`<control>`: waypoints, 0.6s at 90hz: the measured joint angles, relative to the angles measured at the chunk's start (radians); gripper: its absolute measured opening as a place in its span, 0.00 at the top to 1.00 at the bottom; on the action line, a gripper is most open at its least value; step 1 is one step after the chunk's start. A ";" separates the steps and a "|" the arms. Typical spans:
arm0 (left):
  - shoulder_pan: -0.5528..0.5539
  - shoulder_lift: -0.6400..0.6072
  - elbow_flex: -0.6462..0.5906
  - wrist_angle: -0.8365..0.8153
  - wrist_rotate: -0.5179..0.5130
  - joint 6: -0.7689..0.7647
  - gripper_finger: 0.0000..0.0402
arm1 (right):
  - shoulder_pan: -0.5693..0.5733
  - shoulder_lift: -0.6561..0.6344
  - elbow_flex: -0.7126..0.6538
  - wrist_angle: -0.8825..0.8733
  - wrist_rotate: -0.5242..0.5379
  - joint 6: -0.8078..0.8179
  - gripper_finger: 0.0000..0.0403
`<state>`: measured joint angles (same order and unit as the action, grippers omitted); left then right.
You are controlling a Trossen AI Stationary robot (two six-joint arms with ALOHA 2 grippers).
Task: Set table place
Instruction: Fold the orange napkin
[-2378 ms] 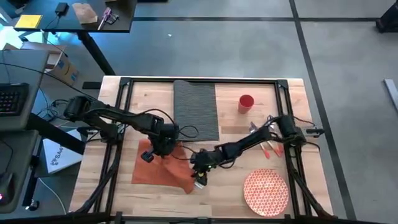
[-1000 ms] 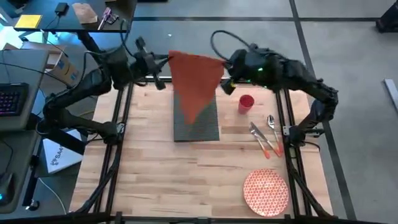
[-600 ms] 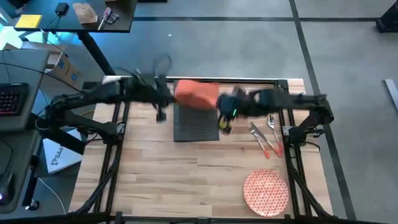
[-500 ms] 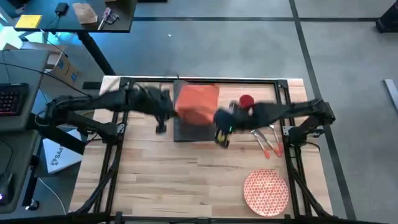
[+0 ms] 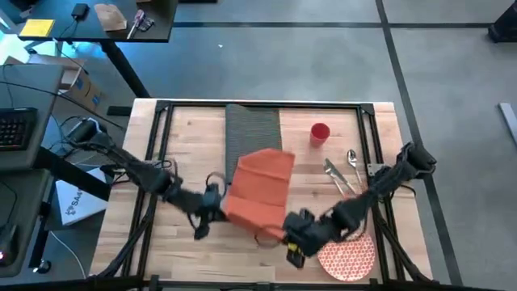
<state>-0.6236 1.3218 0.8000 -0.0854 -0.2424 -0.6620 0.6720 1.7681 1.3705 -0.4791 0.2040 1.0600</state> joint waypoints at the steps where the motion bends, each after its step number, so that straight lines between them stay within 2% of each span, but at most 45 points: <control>1: -0.010 0.010 0.001 0.010 -0.005 -0.012 1.00 | 0.006 0.005 0.003 0.008 0.000 0.004 1.00; 10: -0.091 0.104 0.027 0.113 -0.034 -0.117 1.00 | 0.056 0.043 0.028 0.043 -0.003 0.030 1.00; 18: -0.141 0.174 0.081 0.134 -0.048 -0.185 1.00 | 0.082 0.054 0.051 0.044 -0.033 0.049 1.00; 34: -0.168 0.219 0.234 0.126 -0.059 -0.164 1.00 | 0.097 0.054 0.143 0.005 -0.126 0.008 1.00; 39: -0.159 0.211 0.269 0.082 -0.094 -0.132 1.00 | 0.090 0.054 0.188 -0.058 -0.108 -0.013 1.00; 46: -0.134 0.196 0.305 -0.007 -0.149 -0.092 1.00 | 0.073 0.051 0.233 -0.178 -0.026 -0.021 1.00; 54: -0.090 0.182 0.305 -0.102 -0.156 -0.059 1.00 | 0.036 0.051 0.263 -0.303 -0.002 -0.038 1.00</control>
<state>-0.7139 1.5037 1.1053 -0.1871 -0.3985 -0.7211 0.7078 1.8196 1.6332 -0.7825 0.2017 1.0218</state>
